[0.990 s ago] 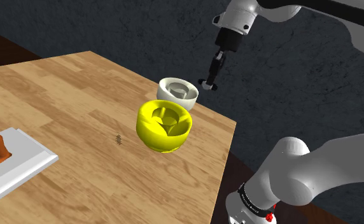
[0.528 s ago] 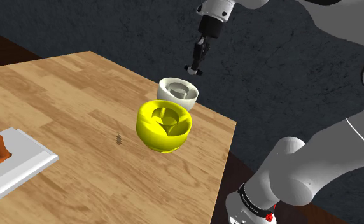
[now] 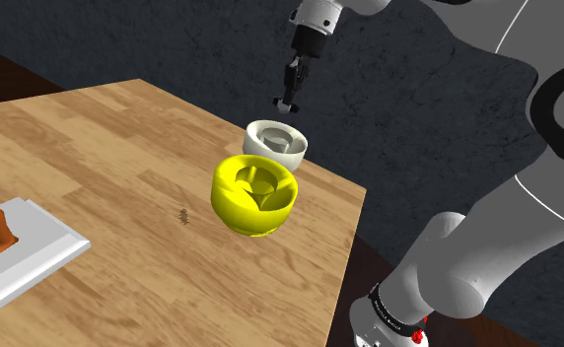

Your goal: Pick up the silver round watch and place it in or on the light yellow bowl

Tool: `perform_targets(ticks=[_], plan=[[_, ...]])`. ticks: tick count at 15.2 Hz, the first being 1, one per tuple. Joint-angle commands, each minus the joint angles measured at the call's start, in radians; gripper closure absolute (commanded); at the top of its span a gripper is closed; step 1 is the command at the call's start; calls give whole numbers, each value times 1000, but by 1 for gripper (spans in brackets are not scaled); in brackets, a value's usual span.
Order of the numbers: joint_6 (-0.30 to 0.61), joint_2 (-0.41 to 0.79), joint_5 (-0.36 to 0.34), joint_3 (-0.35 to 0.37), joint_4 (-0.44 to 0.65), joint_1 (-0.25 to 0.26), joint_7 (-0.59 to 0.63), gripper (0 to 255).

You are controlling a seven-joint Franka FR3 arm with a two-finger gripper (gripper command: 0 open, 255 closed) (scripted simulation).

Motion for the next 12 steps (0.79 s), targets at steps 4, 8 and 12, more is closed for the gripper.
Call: perform_targets(ticks=[4, 8, 12], plan=[[69, -10, -1, 1, -79, 0, -10, 255], [122, -15, -1, 2, -137, 0, -18, 255], [175, -16, 0, 2, -192, 0, -26, 255]])
